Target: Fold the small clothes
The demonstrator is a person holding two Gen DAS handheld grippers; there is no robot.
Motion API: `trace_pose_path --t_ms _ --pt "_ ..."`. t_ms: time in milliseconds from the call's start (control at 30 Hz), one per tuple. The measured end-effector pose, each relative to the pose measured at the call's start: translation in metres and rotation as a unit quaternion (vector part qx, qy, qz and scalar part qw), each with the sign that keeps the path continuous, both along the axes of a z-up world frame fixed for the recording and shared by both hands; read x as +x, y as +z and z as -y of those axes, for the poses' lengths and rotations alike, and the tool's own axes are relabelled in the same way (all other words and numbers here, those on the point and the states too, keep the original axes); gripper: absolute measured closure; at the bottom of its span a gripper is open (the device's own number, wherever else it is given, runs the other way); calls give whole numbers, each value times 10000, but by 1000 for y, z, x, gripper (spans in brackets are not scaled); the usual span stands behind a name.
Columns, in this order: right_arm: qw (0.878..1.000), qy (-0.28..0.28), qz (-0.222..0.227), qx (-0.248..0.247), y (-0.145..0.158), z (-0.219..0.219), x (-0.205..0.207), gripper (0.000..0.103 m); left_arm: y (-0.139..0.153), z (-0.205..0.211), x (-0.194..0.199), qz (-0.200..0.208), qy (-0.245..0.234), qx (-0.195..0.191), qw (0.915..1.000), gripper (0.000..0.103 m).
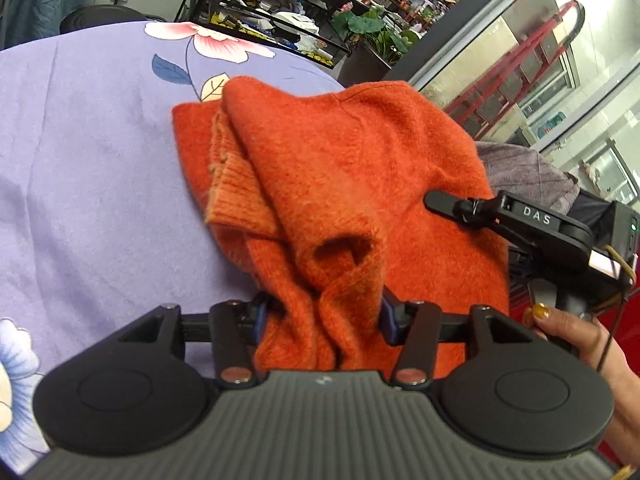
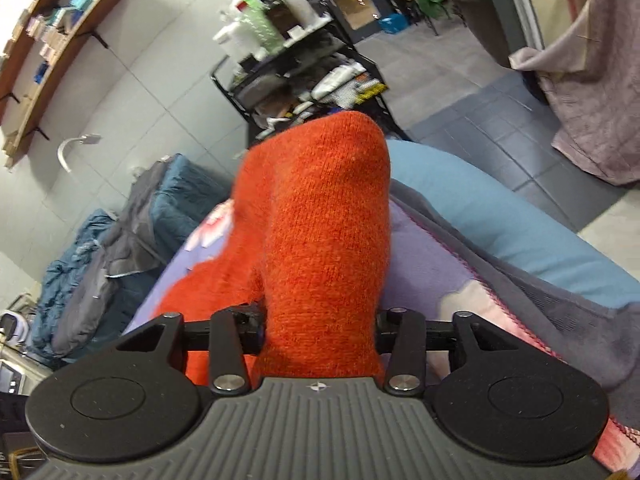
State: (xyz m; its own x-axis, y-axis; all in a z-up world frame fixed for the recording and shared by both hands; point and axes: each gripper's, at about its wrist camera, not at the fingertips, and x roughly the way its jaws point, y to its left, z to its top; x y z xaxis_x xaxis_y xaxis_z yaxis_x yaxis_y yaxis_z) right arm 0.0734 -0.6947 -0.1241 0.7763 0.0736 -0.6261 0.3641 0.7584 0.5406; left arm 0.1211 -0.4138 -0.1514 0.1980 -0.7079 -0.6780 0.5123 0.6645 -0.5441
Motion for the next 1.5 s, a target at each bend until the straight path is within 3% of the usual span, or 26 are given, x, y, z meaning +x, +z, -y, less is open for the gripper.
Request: trace_pose_path --t_ms 67,167,300,333,400,433,467,533,600,667,767,933,1033,1067,1133,1200,1233,1333,1367,1400,1500 --pt "9999 -51 -42 -143 2 0 -1 10 3 -8 -1 137 -46 89 9999 46" --pt "9978 -242 -237 -579 15 -4 -5 2 15 -24 -1 546 -52 355 9979 39" --pt "9827 -94 -272 -1831 47 -25 -15 2 42 -45 -13 1407 36 912 9858 43" --pt "9751 17 -184 -2211 54 -32 -19 5 49 -48 -17 1584 32 928 9830 44" --pt "9547 261 30 -2963 67 -49 -25 16 66 -51 -23 1815 -118 556 9817 61" --pt "9469 424 134 -3185 71 -55 -26 29 73 -47 -26 1931 -315 415 9798 64" --pt "9458 600 203 -3185 73 -55 -24 39 79 -40 -31 2090 -547 358 9757 66" --pt "9510 867 16 -2968 68 -51 -11 48 84 -21 -40 2269 -1071 260 9677 66" --pt "9487 965 -213 -3005 58 -48 0 49 82 -4 -47 2370 -1477 306 9597 66" --pt "9502 889 -369 -2963 49 -42 9 49 72 10 -49 2494 -1558 585 9540 66" --pt "9553 795 -558 -2792 40 -40 12 46 53 19 -43 2344 -1506 852 9566 66" --pt "9555 867 -599 -2756 38 -44 14 44 46 21 -44 2327 -1604 1025 9537 63" --pt "9556 840 -602 -2761 45 -46 14 44 52 28 -36 2217 -1551 994 9576 57" --pt "9567 767 -511 -2761 51 -47 12 44 57 27 -35 2166 -1506 953 9599 48" --pt "9598 650 -261 -2720 66 -50 3 35 73 21 -35 2165 -1438 831 9621 32" --pt "9623 652 -101 -2638 83 -56 -8 24 93 16 -40 2353 -1370 832 9586 5" --pt "9631 668 -75 -2607 89 -59 -12 18 103 12 -44 2461 -1352 859 9559 0" --pt "9689 651 -233 -2378 106 -66 -25 14 126 1 -55 2633 -1479 915 9489 0" --pt "9712 589 -292 -2291 110 -67 -29 4 131 -1 -56 2627 -1518 1003 9476 0" --pt "9738 560 -361 -2174 114 -70 -34 0 135 -2 -58 2593 -1536 1106 9471 0" --pt "9776 619 -585 -1927 115 -72 -38 0 139 -4 -62 2461 -1612 1520 9436 0"
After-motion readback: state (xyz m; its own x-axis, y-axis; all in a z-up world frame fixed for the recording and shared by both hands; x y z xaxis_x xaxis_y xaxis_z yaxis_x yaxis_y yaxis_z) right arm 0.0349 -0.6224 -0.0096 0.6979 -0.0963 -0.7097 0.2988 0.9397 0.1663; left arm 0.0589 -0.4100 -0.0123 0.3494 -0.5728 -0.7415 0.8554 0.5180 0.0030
